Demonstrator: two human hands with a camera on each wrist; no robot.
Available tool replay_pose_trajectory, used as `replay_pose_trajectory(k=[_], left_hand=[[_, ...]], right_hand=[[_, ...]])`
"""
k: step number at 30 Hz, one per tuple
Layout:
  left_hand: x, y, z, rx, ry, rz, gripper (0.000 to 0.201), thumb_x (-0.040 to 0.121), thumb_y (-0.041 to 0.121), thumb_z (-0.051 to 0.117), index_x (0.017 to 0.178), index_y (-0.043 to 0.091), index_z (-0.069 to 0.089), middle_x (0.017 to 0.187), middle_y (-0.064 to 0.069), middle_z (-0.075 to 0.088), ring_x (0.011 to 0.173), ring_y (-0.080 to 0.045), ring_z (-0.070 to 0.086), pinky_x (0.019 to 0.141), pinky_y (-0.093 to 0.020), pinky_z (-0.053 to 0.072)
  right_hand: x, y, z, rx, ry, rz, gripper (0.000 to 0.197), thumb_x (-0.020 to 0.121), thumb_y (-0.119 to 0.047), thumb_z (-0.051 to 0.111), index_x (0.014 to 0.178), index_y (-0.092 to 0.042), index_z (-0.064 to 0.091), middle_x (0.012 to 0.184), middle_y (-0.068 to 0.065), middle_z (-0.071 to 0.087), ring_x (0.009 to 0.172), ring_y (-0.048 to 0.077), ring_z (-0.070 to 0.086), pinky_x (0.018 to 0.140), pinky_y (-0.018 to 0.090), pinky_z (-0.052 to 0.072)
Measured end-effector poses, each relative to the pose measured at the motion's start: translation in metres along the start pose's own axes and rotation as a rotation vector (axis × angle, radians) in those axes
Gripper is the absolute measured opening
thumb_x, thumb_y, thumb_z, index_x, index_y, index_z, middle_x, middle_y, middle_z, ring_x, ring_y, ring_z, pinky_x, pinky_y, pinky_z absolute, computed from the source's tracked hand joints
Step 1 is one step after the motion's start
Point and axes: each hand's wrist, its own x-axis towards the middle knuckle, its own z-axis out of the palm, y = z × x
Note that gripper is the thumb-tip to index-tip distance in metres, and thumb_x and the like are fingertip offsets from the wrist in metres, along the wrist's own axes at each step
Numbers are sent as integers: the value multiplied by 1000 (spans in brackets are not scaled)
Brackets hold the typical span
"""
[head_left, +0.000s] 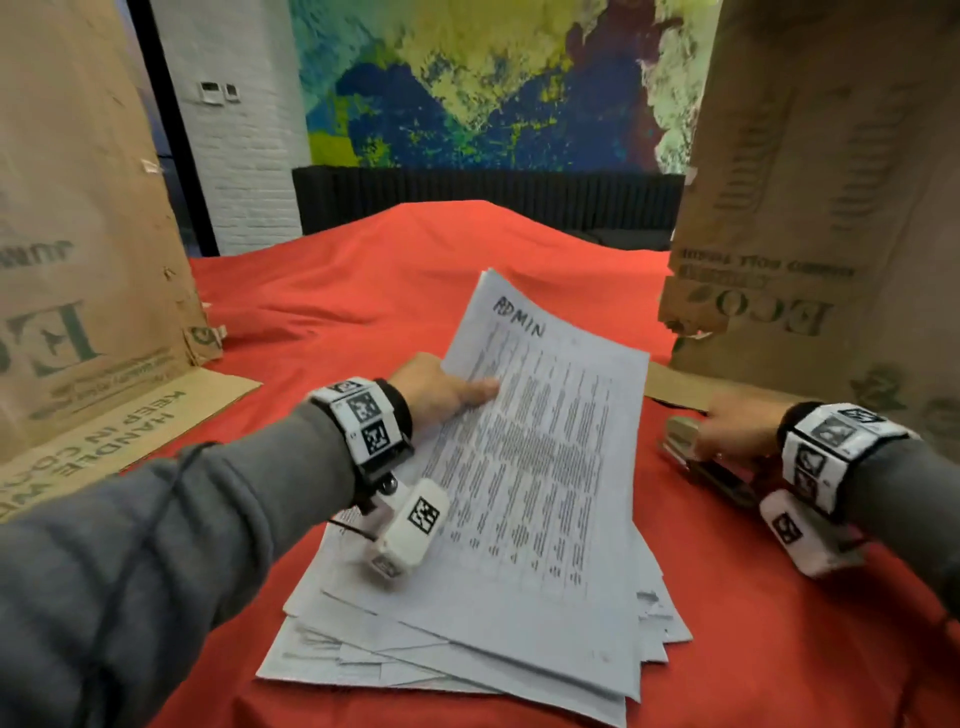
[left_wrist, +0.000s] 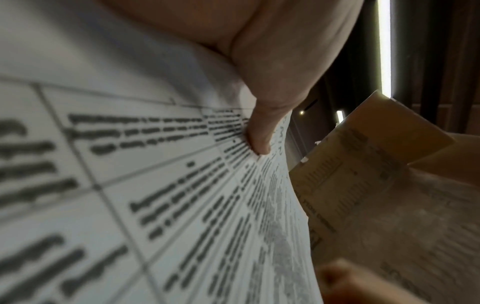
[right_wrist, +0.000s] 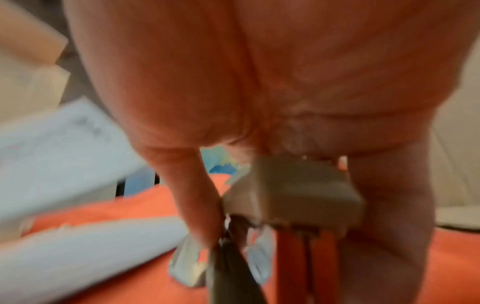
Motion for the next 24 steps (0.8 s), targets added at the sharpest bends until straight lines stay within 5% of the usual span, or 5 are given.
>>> replay_pose_trajectory(k=[3,7,12,17,24], left_hand=[[2,-9,9,-10,-41,-2,53,67,47,92,103,10,80,93,-8,82,88,-30,79,92,-50,62],[4,-12,17,-11,-44,43,69,52,65,87,103,17,81,93,-5,82,87,-30,79,91,-51,61],[-15,-5,34,-92,-108,97,52,69,48,87,108,14,79,96,-12,81,91,-36,78,89,-58,61],[-25,0,38,-71,-59,109,28,86,34,84,102,12,79,87,-9,81,83,-28,79,83,-52,64],[-22,-3,38,25,-53,132,43,77,52,87,100,17,80,87,-5,81,86,-29,78,87,-55,62]], right_hand=[[-13,-13,-25,800,178,-69,10,81,-7,66,75,1,67,65,34,59,45,27,51,52,28,43],[-26,-56,-68,1609,407,-174,9,79,-6,54,80,-6,63,69,15,55,54,27,55,61,44,56],[-15,-132,-86,1694,561,-280,51,70,-28,67,109,4,62,71,13,58,47,24,55,48,39,52],[-5,-164,-77,1724,584,-219,17,85,-26,68,91,-15,57,67,9,64,53,27,60,55,36,51],[-6,-171,-75,1768,754,-288,18,88,-24,65,90,-21,48,68,10,60,56,26,58,53,32,49]])
